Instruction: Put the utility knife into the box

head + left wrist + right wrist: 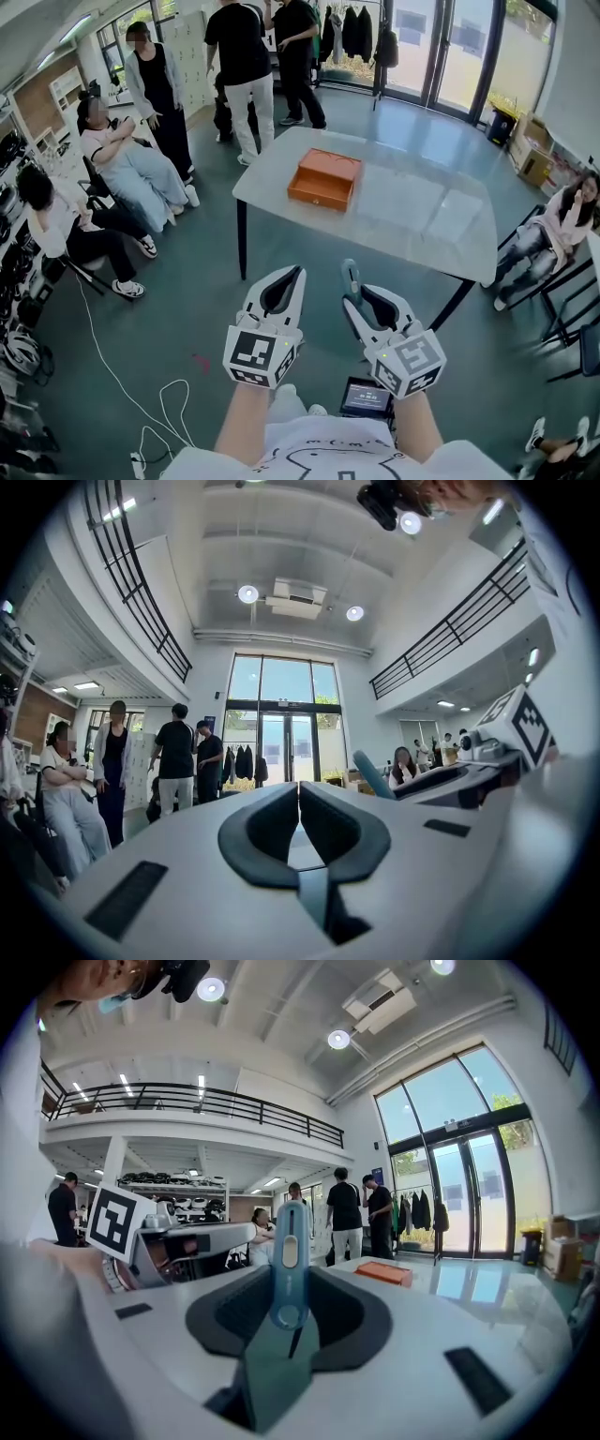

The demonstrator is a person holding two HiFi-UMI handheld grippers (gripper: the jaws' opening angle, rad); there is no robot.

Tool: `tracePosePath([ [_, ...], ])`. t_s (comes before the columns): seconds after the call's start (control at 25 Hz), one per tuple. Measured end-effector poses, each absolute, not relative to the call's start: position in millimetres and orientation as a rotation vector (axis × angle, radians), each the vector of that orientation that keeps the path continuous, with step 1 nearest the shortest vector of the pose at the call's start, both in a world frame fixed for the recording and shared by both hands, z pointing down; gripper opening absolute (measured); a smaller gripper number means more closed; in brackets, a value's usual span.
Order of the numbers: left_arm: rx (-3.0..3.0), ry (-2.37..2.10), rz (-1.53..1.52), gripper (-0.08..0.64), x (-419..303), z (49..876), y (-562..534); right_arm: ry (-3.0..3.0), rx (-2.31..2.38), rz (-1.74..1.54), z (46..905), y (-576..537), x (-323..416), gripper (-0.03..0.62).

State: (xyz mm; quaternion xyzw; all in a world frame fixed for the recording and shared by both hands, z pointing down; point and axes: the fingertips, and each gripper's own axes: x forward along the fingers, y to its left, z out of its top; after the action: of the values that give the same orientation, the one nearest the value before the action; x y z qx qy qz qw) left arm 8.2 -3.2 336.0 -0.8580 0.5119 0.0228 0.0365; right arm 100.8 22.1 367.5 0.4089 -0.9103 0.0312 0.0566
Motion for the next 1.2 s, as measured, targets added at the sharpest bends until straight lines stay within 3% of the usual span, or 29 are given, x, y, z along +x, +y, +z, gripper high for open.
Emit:
tracePosePath([
  [0.56,-2.648,1.522,0.067,0.016,-4,341,-86,-2.753,1.315,0.115,374,-56,95,0.132],
  [1.2,-2.717,1.474,0.083,0.017,-35,335,-253,-2.692,1.407,0.169,368,-213,73,0.132],
])
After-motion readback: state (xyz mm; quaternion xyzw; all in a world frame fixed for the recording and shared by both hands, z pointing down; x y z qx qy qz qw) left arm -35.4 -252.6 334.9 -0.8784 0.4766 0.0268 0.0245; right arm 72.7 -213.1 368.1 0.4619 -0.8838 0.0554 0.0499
